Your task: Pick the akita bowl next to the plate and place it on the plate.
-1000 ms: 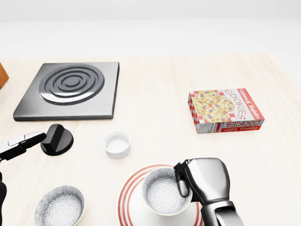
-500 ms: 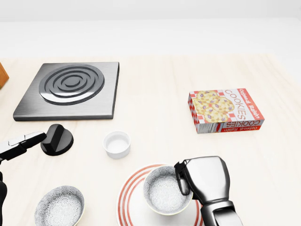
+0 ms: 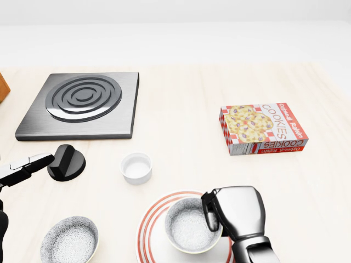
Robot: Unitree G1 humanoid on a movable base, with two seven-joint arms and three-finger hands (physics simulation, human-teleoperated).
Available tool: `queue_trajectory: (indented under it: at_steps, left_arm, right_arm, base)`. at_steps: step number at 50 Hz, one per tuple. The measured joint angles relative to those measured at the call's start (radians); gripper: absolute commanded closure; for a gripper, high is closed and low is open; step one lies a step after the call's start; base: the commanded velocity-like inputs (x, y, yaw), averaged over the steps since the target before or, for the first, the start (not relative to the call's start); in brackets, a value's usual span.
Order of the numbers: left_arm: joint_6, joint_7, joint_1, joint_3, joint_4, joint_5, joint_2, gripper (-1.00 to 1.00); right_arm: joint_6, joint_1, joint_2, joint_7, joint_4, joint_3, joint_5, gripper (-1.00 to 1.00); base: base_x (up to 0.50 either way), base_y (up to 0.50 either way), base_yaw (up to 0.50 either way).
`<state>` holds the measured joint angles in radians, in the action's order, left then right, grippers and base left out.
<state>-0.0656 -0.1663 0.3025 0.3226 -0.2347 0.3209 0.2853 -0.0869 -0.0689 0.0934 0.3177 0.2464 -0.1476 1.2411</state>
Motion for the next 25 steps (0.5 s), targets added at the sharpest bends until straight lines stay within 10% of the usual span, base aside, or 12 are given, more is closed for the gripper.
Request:
queue_trajectory:
  at_steps: [25]
  left_arm:
    - [-0.008, -0.001, -0.004, 0.002, 0.011, 0.001, -0.001, -1.0]
  right_arm:
    - [0.0, -0.026, -0.006, 0.025, 0.08, -0.011, -0.015, 1.0]
  base:
    - [0.0, 0.0, 0.0]
